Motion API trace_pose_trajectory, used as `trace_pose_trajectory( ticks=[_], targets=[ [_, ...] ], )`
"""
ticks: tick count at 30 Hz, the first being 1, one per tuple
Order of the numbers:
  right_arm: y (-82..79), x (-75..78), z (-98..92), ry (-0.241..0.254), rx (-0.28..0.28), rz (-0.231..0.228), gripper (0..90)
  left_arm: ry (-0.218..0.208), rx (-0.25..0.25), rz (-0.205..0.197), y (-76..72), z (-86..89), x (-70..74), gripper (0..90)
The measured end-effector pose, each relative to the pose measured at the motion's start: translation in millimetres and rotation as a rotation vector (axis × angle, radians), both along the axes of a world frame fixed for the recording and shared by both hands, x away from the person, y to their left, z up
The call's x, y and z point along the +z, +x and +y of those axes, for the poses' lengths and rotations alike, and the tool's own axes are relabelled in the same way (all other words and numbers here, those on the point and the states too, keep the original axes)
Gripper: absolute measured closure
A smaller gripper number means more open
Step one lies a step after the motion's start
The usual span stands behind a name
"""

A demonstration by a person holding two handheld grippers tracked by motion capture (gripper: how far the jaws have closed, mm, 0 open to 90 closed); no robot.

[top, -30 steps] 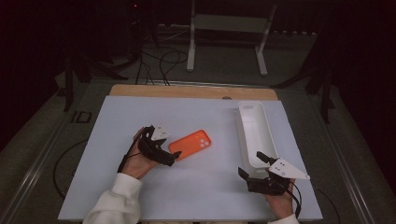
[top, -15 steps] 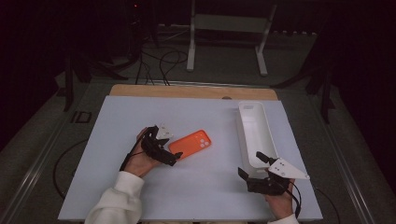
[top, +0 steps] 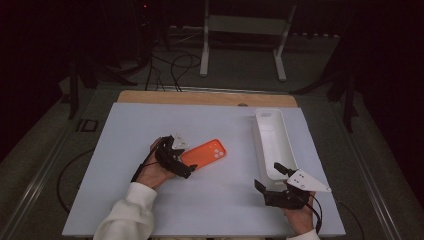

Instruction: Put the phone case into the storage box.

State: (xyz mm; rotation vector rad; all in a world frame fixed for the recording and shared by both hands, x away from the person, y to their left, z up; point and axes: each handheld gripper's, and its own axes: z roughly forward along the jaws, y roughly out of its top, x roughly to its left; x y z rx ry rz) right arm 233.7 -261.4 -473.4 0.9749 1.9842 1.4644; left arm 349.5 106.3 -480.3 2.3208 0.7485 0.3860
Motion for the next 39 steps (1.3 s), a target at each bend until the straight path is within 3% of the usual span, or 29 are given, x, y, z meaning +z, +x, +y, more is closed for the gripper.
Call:
trace_pose_trajectory(
  ticks=[39],
  targets=[
    [0.6,-0.7,0.9,0.002,0.006,0.003,8.6,0.065,-0.014,0.062,21.9,-16.3,-20.7,0.0]
  ],
)
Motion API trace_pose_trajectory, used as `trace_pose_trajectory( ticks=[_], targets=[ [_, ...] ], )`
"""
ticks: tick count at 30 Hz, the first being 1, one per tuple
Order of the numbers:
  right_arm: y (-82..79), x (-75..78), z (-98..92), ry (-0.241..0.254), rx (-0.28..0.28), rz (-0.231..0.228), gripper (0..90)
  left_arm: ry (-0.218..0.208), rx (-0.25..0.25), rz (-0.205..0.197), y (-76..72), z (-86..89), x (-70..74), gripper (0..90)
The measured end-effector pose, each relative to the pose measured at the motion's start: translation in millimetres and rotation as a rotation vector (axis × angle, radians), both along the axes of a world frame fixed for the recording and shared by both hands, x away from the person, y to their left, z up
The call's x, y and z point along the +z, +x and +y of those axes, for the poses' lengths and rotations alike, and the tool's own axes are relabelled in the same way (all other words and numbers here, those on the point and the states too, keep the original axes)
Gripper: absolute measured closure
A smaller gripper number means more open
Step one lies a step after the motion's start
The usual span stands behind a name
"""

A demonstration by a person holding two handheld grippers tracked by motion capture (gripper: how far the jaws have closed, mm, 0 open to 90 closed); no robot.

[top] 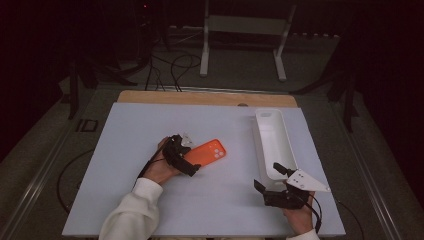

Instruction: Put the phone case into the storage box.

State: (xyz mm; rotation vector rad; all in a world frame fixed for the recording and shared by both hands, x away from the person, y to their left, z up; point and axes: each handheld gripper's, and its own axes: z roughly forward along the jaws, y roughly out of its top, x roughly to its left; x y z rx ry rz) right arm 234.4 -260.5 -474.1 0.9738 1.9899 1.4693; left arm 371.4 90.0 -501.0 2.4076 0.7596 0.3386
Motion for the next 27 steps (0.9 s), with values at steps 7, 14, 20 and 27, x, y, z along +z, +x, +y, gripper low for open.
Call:
trace_pose_trajectory(
  ticks=[7,14,20,27],
  targets=[
    [0.3,-0.1,0.4,-0.002,0.001,-0.002,8.6,0.032,-0.011,0.034,6.8,-7.1,-5.9,0.0],
    [0.2,0.0,0.5,-0.001,0.001,-0.002,8.6,0.034,-0.018,0.059,10.3,-11.7,-8.9,0.0],
    [0.4,-0.2,0.7,-0.001,0.0,-0.001,8.6,0.03,-0.024,0.082,12.8,-13.0,-14.0,4.0],
    [0.4,-0.4,1.2,-0.001,0.001,0.001,8.7,0.01,-0.023,0.099,14.9,-13.2,-15.2,10.8]
  ],
)
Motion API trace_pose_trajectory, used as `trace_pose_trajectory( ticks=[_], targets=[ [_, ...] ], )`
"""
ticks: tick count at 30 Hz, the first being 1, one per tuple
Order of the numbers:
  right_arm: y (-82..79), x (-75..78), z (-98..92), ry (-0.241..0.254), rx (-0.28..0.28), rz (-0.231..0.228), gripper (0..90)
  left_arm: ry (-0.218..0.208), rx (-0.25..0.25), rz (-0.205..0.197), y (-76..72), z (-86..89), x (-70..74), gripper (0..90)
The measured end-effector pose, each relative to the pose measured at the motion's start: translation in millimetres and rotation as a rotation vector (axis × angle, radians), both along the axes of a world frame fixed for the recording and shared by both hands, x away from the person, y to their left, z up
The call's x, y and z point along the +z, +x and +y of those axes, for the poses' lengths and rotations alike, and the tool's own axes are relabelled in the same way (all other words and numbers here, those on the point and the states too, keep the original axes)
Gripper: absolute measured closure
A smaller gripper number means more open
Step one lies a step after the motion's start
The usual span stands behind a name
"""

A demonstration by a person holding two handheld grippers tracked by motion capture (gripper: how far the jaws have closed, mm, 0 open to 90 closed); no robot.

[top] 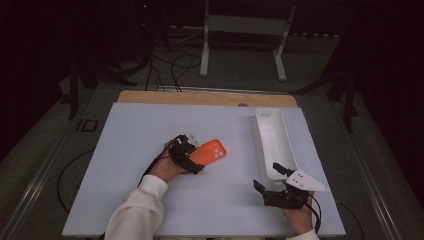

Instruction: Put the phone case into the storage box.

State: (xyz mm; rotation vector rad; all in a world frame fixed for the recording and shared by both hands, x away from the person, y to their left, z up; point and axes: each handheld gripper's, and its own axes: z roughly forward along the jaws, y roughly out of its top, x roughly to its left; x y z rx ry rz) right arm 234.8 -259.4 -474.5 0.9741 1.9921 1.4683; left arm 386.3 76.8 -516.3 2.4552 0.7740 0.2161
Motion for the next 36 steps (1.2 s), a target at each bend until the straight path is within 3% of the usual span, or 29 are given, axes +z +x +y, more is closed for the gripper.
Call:
trace_pose_trajectory(
  ticks=[15,22,36],
  targets=[
    [0.3,-0.7,2.1,-0.001,0.006,0.007,8.7,0.031,0.01,0.019,0.8,-3.0,2.5,15.3],
    [0.1,-0.4,0.9,0.001,0.004,0.006,8.6,0.01,0.021,0.025,-0.1,-1.7,3.3,16.1],
    [0.2,-0.8,1.5,0.0,0.004,0.008,8.6,-0.009,0.037,-0.023,-3.7,-0.1,12.4,16.4]
  ],
)
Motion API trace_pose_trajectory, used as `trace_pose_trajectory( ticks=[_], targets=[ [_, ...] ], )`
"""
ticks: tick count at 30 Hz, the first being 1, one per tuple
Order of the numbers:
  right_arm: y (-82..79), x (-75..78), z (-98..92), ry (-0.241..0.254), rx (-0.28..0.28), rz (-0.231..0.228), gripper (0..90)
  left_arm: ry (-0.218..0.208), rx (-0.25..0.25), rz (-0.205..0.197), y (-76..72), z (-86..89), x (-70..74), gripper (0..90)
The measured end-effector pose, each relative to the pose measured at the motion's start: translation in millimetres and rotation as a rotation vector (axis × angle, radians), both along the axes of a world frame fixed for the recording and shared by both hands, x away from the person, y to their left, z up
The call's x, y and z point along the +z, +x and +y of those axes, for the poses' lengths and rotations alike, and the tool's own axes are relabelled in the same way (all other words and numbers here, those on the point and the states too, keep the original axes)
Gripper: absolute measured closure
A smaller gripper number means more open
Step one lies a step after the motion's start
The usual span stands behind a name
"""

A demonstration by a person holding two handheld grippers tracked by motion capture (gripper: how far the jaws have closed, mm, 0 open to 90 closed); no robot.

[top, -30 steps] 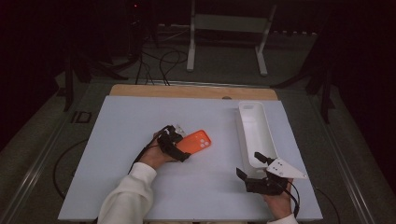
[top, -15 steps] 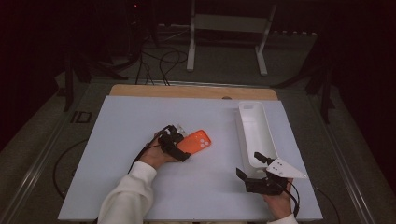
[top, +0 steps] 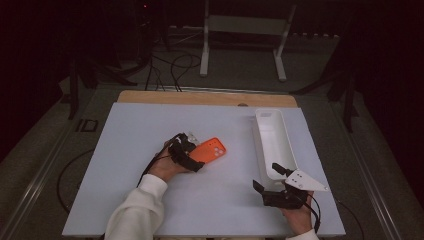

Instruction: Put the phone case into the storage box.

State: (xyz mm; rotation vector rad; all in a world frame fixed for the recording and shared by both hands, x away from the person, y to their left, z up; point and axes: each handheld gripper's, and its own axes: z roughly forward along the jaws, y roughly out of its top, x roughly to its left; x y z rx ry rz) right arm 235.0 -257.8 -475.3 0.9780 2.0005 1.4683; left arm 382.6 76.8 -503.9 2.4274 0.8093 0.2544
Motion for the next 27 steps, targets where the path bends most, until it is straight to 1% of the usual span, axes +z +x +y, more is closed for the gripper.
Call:
trace_pose_trajectory(
  ticks=[8,19,27],
  targets=[
    [0.6,0.0,1.1,0.0,0.004,-0.001,8.7,-0.038,0.015,-0.023,-2.0,2.3,6.9,16.4],
    [2.2,2.5,2.8,0.004,0.006,0.001,8.7,-0.053,0.014,-0.055,-8.1,4.1,17.1,16.4],
    [4.7,4.5,3.2,0.016,0.006,0.01,8.6,-0.061,0.009,-0.077,-11.9,7.4,25.0,16.4]
  ],
)
